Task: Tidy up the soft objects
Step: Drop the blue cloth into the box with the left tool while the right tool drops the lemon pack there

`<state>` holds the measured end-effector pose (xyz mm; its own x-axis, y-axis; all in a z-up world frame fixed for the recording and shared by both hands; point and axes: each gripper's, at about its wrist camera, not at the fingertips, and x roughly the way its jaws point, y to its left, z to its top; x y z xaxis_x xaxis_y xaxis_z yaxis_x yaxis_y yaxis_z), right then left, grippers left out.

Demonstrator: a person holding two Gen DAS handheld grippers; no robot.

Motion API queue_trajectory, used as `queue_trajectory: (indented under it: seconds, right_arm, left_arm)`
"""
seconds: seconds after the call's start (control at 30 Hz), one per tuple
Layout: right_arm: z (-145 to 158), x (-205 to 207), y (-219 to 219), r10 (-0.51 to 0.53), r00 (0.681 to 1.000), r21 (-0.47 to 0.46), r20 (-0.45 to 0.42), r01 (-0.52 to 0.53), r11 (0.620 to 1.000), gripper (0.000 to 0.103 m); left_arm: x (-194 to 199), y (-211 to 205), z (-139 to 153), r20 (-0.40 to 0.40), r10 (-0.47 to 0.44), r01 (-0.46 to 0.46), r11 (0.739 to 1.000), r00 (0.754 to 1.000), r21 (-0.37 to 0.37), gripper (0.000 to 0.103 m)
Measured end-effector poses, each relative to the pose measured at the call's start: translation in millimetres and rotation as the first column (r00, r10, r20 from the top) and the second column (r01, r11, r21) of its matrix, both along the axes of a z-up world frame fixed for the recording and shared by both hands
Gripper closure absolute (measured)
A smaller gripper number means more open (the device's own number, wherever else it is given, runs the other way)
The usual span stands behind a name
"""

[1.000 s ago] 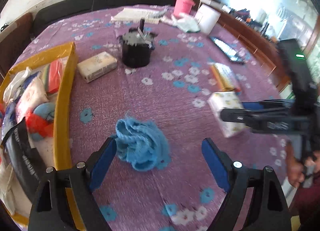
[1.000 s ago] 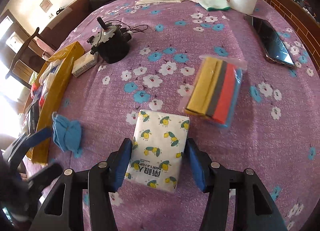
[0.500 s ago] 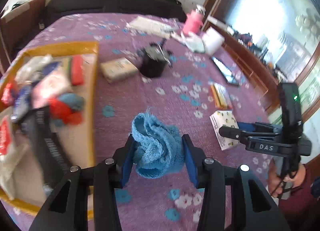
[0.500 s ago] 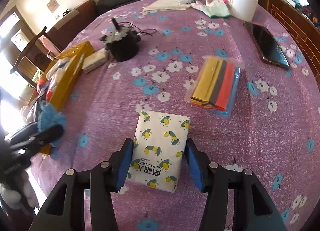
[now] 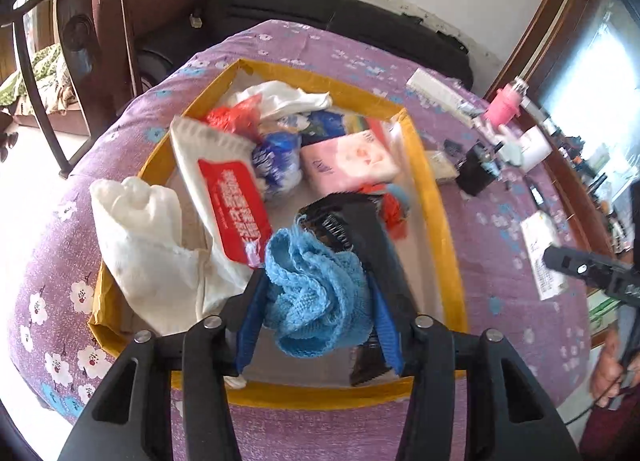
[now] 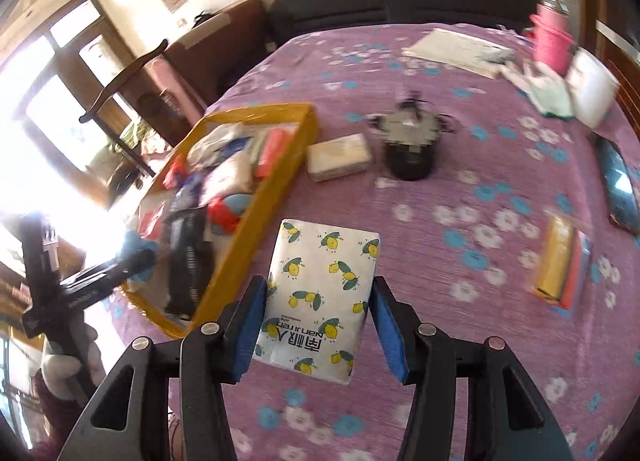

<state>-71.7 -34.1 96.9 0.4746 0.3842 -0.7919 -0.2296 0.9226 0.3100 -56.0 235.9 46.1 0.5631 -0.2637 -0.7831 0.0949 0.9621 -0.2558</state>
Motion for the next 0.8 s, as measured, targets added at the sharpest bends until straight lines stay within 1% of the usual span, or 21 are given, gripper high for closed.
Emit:
queue_trajectory:
  seconds: [0.07, 0.1, 0.13, 0.17, 0.2, 0.3, 0.37, 0.47, 0.57, 0.67, 0.7, 0.8]
  right_arm:
    - [2.8, 4.6, 22.0, 0.034, 0.999, -0.017, 0.008, -0.034, 0.999, 0.046]
    - [4.2, 7.5, 33.6, 0.051, 0.999, -0.023, 0.011, -0.051, 0.998, 0.046]
    - [4.7, 10.0, 43.4, 0.066, 0.998, -0.028, 0.011, -0.065, 0.997, 0.046]
    - [4.2, 11.3, 51.1, 0.077, 0.997, -0.035, 0.010, -0.076, 0.996, 0.046]
    - [4.3, 13.6, 60.0, 0.089, 0.996, -0.044, 0.009, -0.088, 0.995, 0.046]
    - [2.9, 19.3, 80.7, 0.121, 0.993, -0.049, -0.004, -0.121, 0.991, 0.046]
    - [2.4, 21.6, 93.9, 0.153, 0.988, -0.030, -0.008, -0.154, 0.988, 0.046]
    - [0.3, 22.9, 114.5, 0.185, 0.983, -0.050, -0.002, -0.185, 0.981, 0.046]
    - [-6.1, 27.6, 129.8, 0.205, 0.979, -0.057, -0.013, -0.205, 0.977, 0.046]
    - [-11.2, 35.2, 138.7, 0.187, 0.982, -0.124, -0.005, -0.186, 0.975, 0.046]
    - [-10.7, 38.8, 140.1, 0.182, 0.983, -0.131, 0.002, -0.181, 0.975, 0.046]
    - [-0.1, 48.9, 140.8, 0.173, 0.985, -0.109, 0.021, -0.170, 0.979, 0.046]
  left_arm:
    - [5.3, -4.5, -13.3, -0.036, -0.013, 0.014, 0.999, 0.999, 0.045, 0.030]
    - [8.0, -7.7, -19.9, -0.056, -0.018, 0.021, 0.998, 0.998, 0.061, 0.028]
    - [7.3, -12.2, -24.2, -0.052, -0.027, 0.032, 0.995, 0.998, 0.099, 0.028]
    - [5.5, -14.6, -24.6, -0.039, -0.034, 0.038, 0.993, 0.999, 0.115, 0.028]
    - [2.5, -14.8, -22.5, -0.026, -0.039, 0.042, 0.993, 0.999, 0.106, 0.028]
    - [-11.3, -3.3, -6.9, 0.026, -0.043, 0.043, 0.999, 0.999, 0.002, 0.027]
    - [-23.4, 8.8, 5.9, 0.076, -0.015, 0.019, 0.998, 0.997, -0.052, 0.021]
    - [-39.7, 28.0, 19.1, 0.136, 0.036, -0.022, 0.994, 0.990, -0.108, 0.018]
    - [-50.4, 45.2, 24.0, 0.160, 0.077, -0.053, 0.987, 0.984, -0.152, 0.017]
    - [-54.7, 55.9, 24.0, 0.165, 0.102, -0.074, 0.983, 0.981, -0.168, 0.017]
    - [-54.0, 58.4, 23.6, 0.165, 0.107, -0.077, 0.981, 0.980, -0.177, 0.017]
    - [-58.9, 66.2, 19.4, 0.162, 0.116, -0.083, 0.976, 0.980, -0.201, 0.017]
